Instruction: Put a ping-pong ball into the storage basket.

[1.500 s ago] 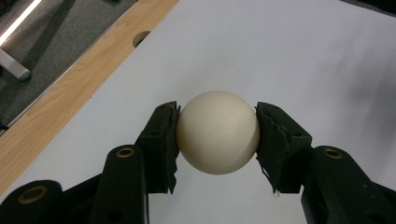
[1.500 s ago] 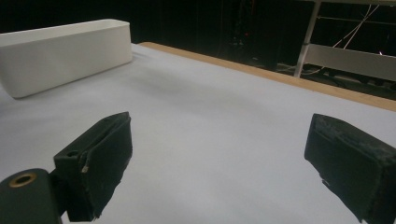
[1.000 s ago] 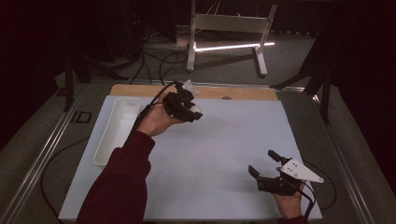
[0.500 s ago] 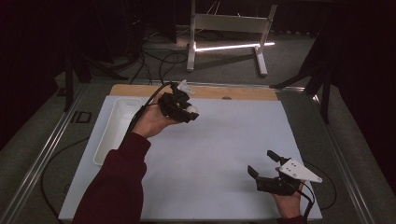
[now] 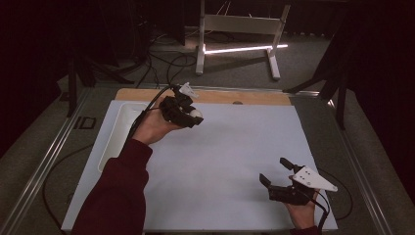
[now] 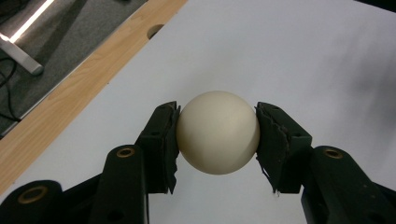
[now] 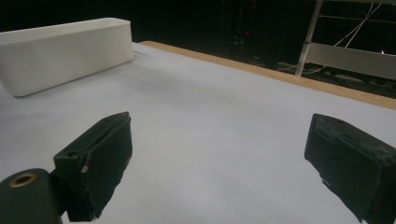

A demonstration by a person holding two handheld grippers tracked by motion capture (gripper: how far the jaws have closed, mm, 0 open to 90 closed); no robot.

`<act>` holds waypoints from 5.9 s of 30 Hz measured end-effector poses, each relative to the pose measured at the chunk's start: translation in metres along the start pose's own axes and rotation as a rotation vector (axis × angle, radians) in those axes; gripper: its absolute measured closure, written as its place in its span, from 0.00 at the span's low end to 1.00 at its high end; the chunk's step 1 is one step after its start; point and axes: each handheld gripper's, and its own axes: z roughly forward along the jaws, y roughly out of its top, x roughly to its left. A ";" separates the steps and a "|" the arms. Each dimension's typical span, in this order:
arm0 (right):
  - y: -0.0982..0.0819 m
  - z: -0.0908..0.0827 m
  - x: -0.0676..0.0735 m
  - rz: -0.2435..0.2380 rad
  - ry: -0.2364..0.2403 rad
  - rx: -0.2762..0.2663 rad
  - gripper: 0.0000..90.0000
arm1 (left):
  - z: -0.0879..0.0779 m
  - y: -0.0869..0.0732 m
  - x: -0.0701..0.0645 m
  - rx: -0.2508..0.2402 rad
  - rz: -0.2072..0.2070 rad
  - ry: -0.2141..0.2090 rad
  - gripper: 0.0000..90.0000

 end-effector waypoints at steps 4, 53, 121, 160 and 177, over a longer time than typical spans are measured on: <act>0.000 0.000 0.000 -0.003 0.000 0.000 0.08 | -0.003 -0.003 0.002 -0.002 -0.008 0.007 0.57; 0.000 0.000 0.000 -0.002 -0.001 0.000 0.08 | -0.027 -0.027 0.009 0.000 -0.007 0.042 0.57; 0.000 0.000 0.001 0.002 0.002 -0.001 0.08 | -0.057 -0.070 0.027 0.002 -0.048 0.094 0.57; 0.000 0.000 0.000 0.004 0.000 -0.005 0.08 | -0.065 -0.097 0.036 0.006 -0.101 0.132 0.57; 0.000 0.000 0.000 0.008 -0.003 -0.004 0.08 | -0.066 -0.113 0.041 0.013 -0.128 0.144 0.57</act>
